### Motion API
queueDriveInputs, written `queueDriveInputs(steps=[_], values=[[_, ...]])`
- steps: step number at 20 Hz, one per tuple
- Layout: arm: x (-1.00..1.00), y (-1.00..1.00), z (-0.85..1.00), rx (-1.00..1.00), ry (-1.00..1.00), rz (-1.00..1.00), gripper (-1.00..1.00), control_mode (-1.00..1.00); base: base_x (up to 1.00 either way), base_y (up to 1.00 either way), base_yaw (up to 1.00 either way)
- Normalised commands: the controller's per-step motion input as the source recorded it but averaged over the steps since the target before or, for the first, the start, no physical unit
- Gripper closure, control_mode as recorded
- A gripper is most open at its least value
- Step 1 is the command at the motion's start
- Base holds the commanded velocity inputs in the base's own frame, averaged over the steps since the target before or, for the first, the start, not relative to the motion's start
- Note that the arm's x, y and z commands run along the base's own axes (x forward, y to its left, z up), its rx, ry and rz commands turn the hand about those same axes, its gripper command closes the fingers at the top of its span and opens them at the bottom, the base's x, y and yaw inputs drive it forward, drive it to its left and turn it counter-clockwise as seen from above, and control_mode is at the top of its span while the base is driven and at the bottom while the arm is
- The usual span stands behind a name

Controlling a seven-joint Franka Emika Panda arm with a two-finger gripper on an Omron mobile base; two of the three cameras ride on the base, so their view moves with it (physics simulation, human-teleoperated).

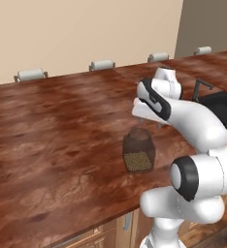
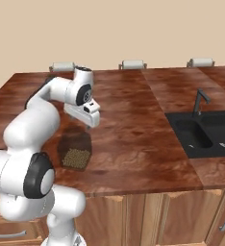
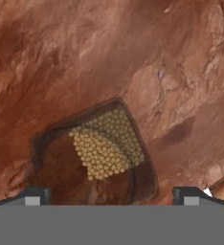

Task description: Pick the jar and jar from the dining table and place them in the open cabinet. Close the cabinet after placing the objects.

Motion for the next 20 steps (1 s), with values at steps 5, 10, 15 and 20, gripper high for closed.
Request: queueDriveInputs(steps=[5, 10, 15, 20], values=[[-0.01, 0.18, -0.01, -0.18, 0.35, 0.0, -1.0, -1.0, 0.0, 0.0, 0.0], [0.0, 0.07, -0.05, -0.19, 0.06, 0.0, -1.0, -1.0, 0.0, 0.0, 0.0], [0.0, -0.17, -0.46, 0.03, -0.19, -0.01, -1.0, -1.0, 0.0, 0.0, 0.0], [0.0, -0.29, -0.41, 0.12, -0.1, -0.05, -1.0, -1.0, 0.0, 0.0, 0.0]])
